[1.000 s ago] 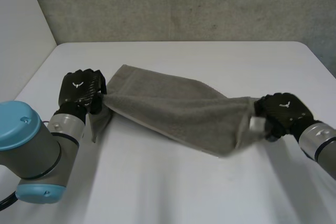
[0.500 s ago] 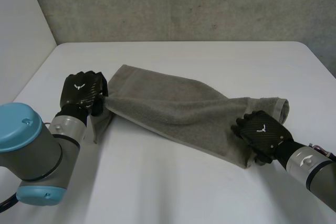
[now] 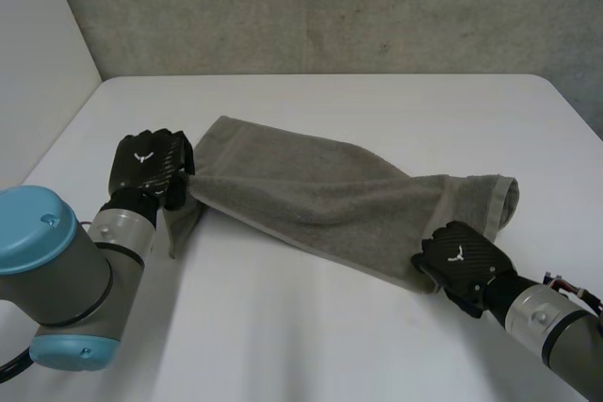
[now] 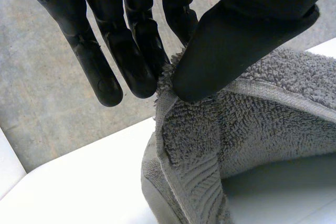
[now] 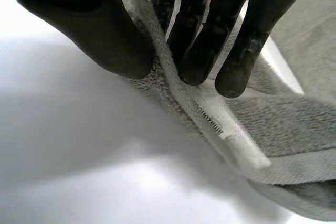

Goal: Fold the towel.

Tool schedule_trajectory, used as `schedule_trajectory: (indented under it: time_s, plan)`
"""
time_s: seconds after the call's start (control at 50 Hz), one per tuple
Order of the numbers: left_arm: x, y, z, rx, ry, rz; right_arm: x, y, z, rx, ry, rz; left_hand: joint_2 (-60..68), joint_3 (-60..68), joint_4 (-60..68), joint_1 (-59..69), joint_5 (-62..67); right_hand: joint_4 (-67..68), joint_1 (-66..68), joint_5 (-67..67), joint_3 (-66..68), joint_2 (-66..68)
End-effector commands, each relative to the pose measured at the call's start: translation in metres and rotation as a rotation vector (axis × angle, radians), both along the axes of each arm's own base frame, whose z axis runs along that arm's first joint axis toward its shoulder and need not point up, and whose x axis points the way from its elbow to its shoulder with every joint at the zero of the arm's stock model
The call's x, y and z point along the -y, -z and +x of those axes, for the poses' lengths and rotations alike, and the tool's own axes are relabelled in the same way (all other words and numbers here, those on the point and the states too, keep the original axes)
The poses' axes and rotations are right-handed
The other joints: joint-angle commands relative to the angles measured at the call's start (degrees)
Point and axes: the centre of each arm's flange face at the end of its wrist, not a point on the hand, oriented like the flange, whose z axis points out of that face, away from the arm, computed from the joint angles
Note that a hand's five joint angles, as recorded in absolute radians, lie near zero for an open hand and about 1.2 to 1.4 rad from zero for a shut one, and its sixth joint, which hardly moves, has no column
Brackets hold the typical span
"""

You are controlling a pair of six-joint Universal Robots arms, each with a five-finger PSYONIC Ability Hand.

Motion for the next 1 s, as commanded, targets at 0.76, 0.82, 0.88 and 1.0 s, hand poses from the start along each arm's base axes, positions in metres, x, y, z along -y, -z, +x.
schedule_trajectory:
  time_s: [0.76,0.82,0.88,1.0]
  plan:
    - [0.014,0.019,-0.019,0.572,0.188,0.028,0.082,-0.088,-0.009,-0.129,0.309,0.208,10.24,10.26,10.18,13.14,10.74,3.59,3.55,3.26,3.71,4.0]
    - [0.044,0.011,-0.035,0.585,0.17,-0.061,0.105,-0.089,0.006,-0.138,0.31,0.143,10.24,10.26,10.18,13.14,10.74,3.59,3.55,3.26,3.71,4.0]
    - [0.061,-0.006,-0.045,0.572,0.152,-0.139,0.14,-0.113,0.022,-0.093,0.342,-0.027,10.24,10.26,10.18,13.14,10.74,3.59,3.55,3.26,3.71,4.0]
    - [0.111,-0.131,-0.069,0.36,-0.007,-0.574,0.182,-0.227,0.049,0.292,0.381,-0.606,10.24,10.26,10.18,13.14,10.74,3.59,3.55,3.26,3.71,4.0]
